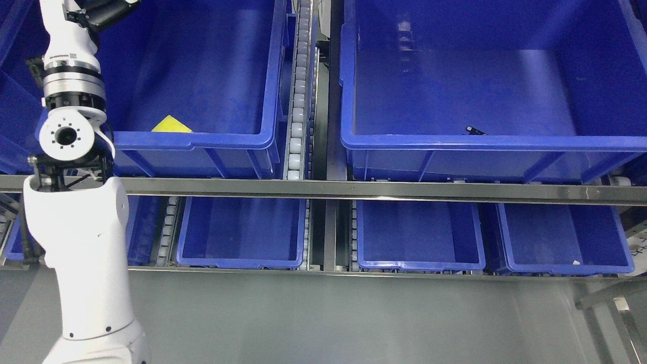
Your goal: Move yellow foam block to right shelf middle
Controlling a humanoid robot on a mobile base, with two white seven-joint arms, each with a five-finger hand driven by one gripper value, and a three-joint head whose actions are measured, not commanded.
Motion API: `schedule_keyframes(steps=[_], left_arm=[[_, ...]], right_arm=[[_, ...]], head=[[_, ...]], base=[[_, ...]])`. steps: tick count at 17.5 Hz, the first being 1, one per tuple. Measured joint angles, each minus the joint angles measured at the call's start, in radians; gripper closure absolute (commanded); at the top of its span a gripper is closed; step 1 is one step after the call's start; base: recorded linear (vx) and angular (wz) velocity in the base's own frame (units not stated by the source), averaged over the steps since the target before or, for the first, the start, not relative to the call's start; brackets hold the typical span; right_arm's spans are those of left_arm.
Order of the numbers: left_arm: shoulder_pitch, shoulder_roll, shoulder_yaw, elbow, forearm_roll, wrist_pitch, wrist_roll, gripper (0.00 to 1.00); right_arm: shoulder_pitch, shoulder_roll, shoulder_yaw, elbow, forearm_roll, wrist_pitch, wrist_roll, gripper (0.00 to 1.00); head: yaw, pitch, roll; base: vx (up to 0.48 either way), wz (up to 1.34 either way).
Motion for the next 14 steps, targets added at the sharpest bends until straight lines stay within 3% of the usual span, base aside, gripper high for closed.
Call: schedule_keyframes(steps=[5, 14], left_arm=[[0.118, -0.024, -0.031, -0.030, 0.001, -0.174, -0.015, 0.00], [0.228, -0.046, -0.059, -0.065, 0.003, -0.218, -0.062, 0.01]], right_arm=[[0.000, 0.000, 0.000, 0.000, 0.000, 0.000, 0.000, 0.00], [0.000, 0.000, 0.000, 0.000, 0.000, 0.000, 0.000, 0.00]], head=[[0.0000, 0.000, 0.000], [0.0000, 0.000, 0.000]], base=[[0.000, 0.00], [0.000, 0.00]])
